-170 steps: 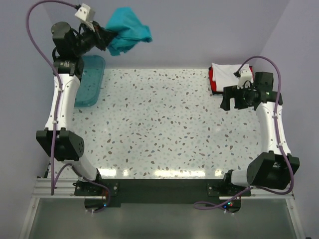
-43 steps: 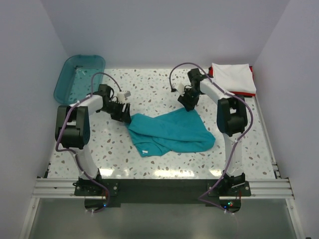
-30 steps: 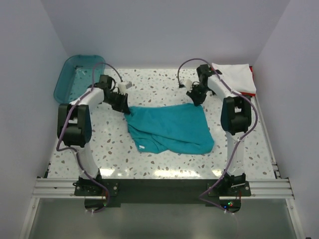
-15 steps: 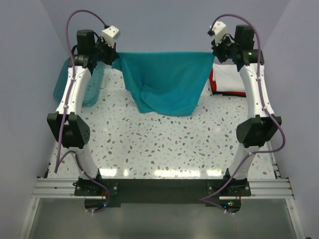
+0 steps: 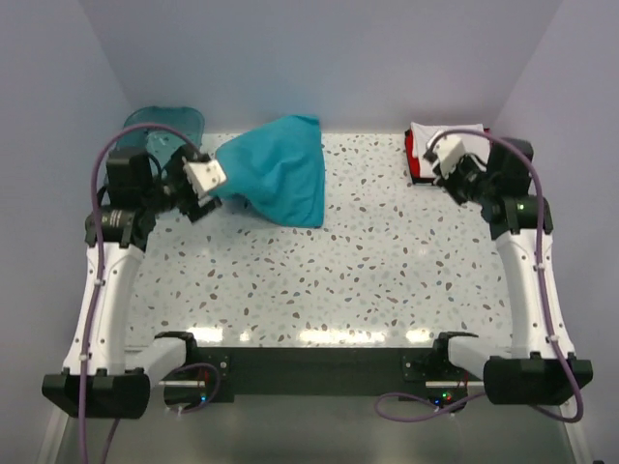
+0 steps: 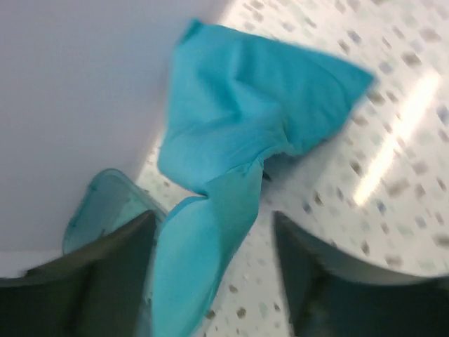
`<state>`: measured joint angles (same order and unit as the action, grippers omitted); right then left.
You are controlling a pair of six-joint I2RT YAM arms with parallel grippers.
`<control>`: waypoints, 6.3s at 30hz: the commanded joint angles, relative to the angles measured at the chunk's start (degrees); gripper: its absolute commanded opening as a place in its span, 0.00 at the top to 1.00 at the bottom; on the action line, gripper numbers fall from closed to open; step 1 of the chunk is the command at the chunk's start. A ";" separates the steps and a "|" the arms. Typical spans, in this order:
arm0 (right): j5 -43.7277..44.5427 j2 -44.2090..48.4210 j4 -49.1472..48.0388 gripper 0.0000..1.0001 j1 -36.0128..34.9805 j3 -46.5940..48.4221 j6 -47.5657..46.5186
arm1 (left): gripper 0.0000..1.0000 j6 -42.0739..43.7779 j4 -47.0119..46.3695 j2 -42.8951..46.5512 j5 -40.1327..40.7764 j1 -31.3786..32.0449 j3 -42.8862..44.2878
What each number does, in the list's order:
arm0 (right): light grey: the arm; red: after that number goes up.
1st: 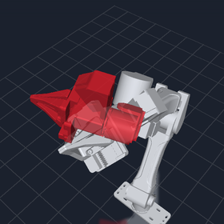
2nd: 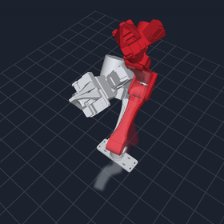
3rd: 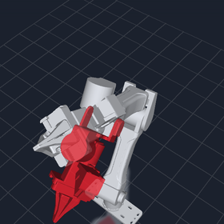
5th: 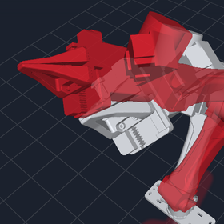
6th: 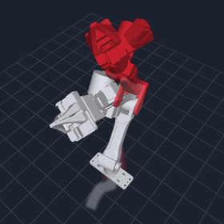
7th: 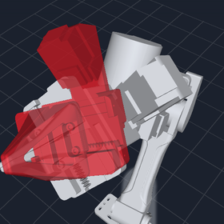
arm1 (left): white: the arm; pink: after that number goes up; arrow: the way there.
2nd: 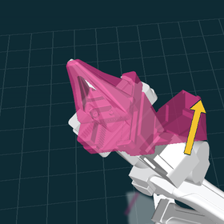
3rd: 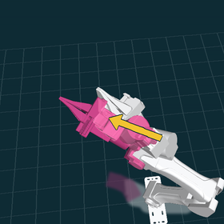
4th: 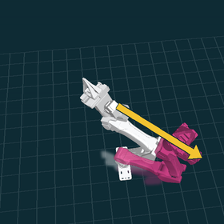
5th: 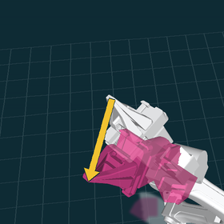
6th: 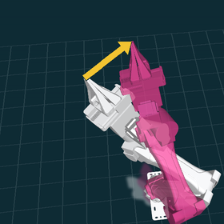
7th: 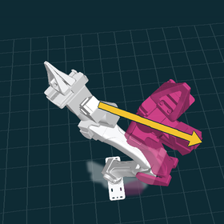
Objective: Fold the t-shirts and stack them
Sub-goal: Flatten the tshirt out
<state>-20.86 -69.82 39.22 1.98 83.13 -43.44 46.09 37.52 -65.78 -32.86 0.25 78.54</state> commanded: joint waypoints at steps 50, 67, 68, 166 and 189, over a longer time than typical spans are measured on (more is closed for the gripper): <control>9.17 -48.68 12.63 1.00 -28.88 4.97 -5.51 | 0.49 -7.50 3.36 -23.95 17.38 -5.09 -27.38; -5.24 -25.79 42.17 0.65 -23.17 -3.19 -13.17 | 0.76 19.14 37.72 -18.59 1.68 1.59 -14.93; -5.68 -26.76 39.99 0.61 -22.03 -1.41 -10.64 | 0.70 14.60 35.02 -21.12 -0.78 1.59 -12.82; -0.14 -29.41 27.14 1.00 -11.73 -4.38 -1.21 | 0.51 -27.63 -16.16 -74.93 8.34 31.83 36.59; 0.30 -25.36 27.75 1.00 -11.73 -3.42 -4.20 | 1.00 -45.11 -23.11 -43.75 34.99 8.45 17.72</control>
<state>-20.75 -96.03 66.11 -9.56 78.32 -46.28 5.19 18.50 -120.55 -12.93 8.12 99.00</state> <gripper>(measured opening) 0.010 0.020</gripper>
